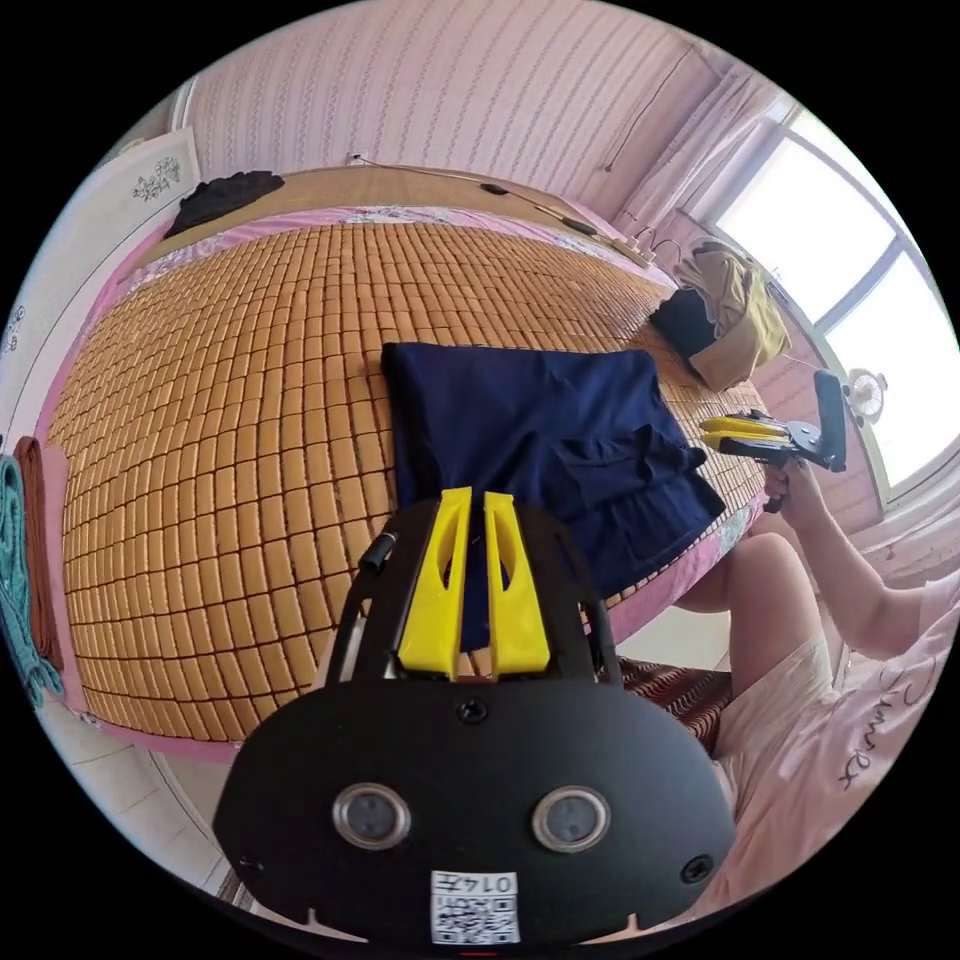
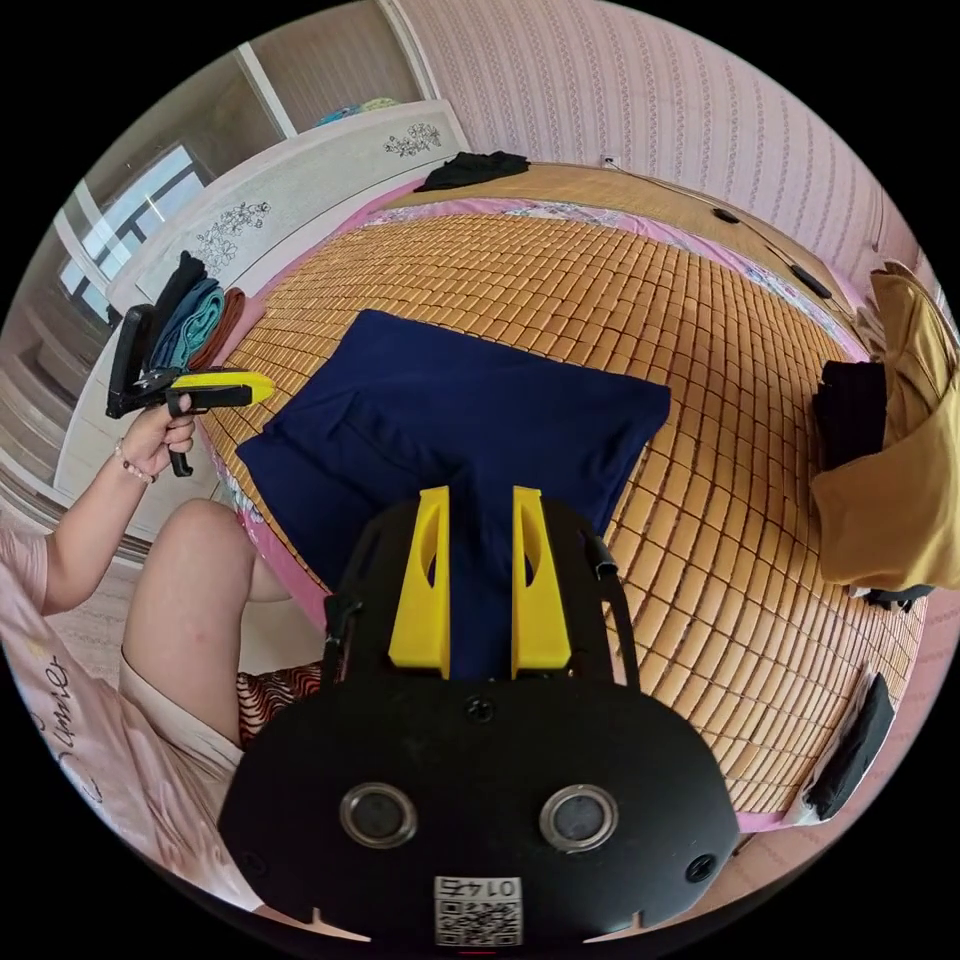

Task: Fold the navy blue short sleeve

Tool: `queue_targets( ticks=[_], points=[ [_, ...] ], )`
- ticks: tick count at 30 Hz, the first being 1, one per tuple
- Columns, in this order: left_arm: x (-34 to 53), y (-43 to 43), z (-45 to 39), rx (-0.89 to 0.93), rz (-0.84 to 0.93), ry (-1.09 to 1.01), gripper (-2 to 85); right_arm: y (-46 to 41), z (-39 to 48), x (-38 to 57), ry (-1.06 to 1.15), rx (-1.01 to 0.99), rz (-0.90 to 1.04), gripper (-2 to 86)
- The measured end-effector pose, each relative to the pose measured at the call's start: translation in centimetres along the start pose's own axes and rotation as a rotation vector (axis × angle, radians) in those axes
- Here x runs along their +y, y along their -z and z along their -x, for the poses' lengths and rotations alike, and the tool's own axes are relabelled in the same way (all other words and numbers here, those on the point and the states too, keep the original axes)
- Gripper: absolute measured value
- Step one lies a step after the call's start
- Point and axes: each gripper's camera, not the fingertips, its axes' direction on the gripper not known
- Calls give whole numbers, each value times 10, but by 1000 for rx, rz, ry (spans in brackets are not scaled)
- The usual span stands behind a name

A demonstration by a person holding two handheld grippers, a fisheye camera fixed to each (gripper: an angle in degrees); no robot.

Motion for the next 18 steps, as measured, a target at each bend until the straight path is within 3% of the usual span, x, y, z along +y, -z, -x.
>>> queue_targets(
  ticks=[4,7,13,18],
  points=[
    [-21,-56,-30,22,55,-3,53,-47,12,-23,-28,-15,55,78],
    [-15,-93,-25,57,149,25,11,-77,17,-22,-47,-4,112,19],
    [39,-52,-36,119,66,-41,-9,-58,44,10,77,-112,21,4],
    [94,-54,-51,95,195,-78,-9,-81,67,41,180,-121,191,32]
  ],
)
